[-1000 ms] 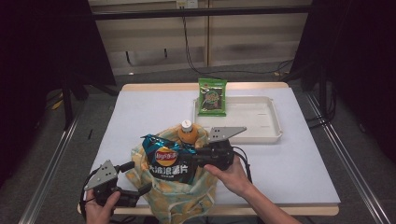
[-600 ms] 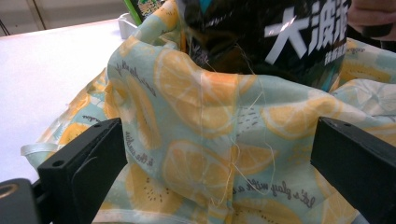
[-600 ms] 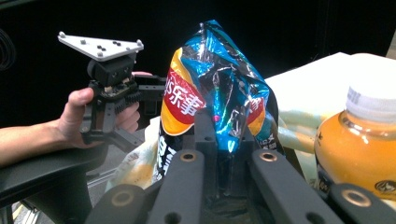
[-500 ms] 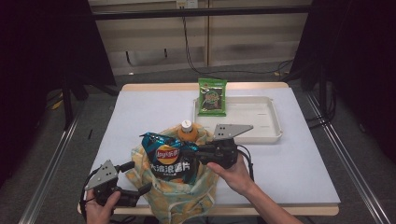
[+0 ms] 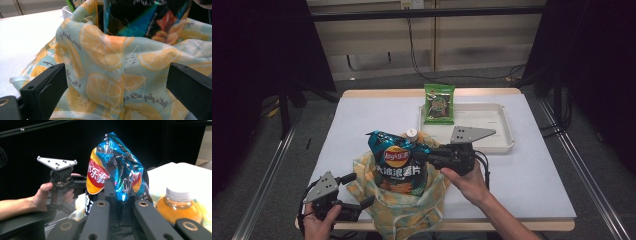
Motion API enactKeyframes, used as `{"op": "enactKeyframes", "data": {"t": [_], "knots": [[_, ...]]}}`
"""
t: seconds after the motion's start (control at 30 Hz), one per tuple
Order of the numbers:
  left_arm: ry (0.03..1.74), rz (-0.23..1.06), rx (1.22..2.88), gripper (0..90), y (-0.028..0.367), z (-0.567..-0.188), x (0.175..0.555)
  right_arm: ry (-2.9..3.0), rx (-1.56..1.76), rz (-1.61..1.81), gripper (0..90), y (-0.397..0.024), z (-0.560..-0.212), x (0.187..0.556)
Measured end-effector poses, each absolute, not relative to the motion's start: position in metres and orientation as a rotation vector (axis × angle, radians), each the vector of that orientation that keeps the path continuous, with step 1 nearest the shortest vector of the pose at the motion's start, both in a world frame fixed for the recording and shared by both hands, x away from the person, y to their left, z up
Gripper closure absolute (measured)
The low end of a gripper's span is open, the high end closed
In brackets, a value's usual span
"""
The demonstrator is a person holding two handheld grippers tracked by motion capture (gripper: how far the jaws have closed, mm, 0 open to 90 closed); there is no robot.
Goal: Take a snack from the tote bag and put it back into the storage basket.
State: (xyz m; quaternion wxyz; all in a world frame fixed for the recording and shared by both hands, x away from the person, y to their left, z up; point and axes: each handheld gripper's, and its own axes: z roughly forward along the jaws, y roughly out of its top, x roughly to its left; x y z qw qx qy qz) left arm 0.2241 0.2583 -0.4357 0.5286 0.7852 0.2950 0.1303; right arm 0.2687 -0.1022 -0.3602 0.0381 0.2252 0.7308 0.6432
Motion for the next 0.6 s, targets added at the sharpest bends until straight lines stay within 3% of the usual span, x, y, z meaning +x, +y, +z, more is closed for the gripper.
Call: {"op": "enactKeyframes", "data": {"t": [0.6], "knots": [[0.707,0.316,1.879,2.9,0.257,-0.437,0.225,2.167,0.686,2.013,87.2,-0.112,-0.345,0.267]]}}
